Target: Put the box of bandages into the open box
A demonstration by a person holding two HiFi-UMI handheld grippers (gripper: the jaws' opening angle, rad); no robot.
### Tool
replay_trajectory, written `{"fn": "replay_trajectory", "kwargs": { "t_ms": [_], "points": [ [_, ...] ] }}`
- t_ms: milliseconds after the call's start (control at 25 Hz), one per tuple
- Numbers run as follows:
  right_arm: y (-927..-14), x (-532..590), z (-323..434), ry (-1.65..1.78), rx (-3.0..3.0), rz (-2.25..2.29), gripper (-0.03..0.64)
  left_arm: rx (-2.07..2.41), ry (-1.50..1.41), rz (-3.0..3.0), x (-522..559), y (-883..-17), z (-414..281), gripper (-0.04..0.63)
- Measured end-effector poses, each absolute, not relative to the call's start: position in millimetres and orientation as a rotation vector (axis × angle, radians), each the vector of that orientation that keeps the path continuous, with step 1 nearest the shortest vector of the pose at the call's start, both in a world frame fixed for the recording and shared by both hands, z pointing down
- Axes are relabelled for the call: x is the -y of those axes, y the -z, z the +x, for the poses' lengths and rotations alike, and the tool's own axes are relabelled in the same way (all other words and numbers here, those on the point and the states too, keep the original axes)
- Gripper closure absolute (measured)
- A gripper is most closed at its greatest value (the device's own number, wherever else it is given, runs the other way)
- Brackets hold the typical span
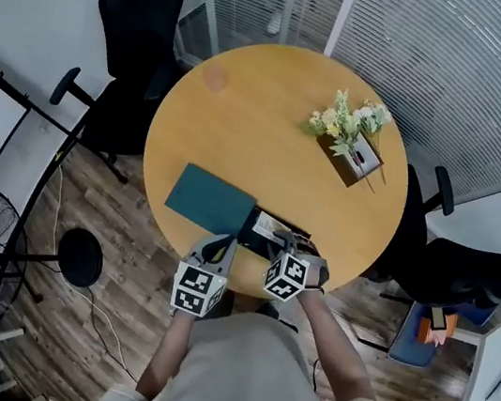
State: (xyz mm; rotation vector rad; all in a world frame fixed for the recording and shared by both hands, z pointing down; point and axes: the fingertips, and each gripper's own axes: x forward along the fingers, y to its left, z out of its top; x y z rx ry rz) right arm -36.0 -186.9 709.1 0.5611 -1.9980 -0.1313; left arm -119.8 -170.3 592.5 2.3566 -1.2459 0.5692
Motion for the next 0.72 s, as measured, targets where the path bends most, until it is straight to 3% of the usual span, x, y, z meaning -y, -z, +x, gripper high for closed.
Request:
{"fn": "replay_trajectory", "kwargs": {
  "t_ms": [720],
  "points": [
    [-742.9, 190.5, -47.5, 0.195, 1.919, 0.476, 0.537, 1.264, -0.564, 2.338, 154.4, -591.4, -121.7, 0.584]
  ]
}}
